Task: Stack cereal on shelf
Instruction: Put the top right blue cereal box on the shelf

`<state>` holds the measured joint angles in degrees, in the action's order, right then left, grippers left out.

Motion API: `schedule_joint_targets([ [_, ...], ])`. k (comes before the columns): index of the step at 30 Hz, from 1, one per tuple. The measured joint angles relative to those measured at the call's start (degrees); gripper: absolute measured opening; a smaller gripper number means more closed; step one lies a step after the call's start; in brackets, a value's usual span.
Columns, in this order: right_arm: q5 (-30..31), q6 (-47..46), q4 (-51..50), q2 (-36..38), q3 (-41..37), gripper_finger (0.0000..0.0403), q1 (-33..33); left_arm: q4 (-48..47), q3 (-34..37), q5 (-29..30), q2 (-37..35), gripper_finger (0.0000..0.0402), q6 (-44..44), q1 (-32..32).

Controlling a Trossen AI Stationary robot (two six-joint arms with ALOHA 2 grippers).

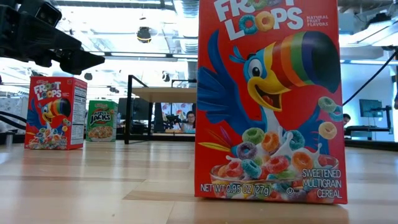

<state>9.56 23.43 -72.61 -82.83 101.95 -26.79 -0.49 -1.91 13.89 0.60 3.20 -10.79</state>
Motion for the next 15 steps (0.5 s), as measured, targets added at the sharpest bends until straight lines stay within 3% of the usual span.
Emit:
schedule_joint_targets([
  [8, -0.2, 2.4, 1.3, -0.1, 0.0, 0.0180, -7.1, 0.0, 0.0, 0.0, 0.0, 0.0379, 0.0, 0.0],
  [15, -1.3, 2.1, -3.0, -3.8, 0.0, 0.0180, -8.9, 0.0, 0.0, 0.0, 0.0, 0.0379, 0.0, 0.0],
])
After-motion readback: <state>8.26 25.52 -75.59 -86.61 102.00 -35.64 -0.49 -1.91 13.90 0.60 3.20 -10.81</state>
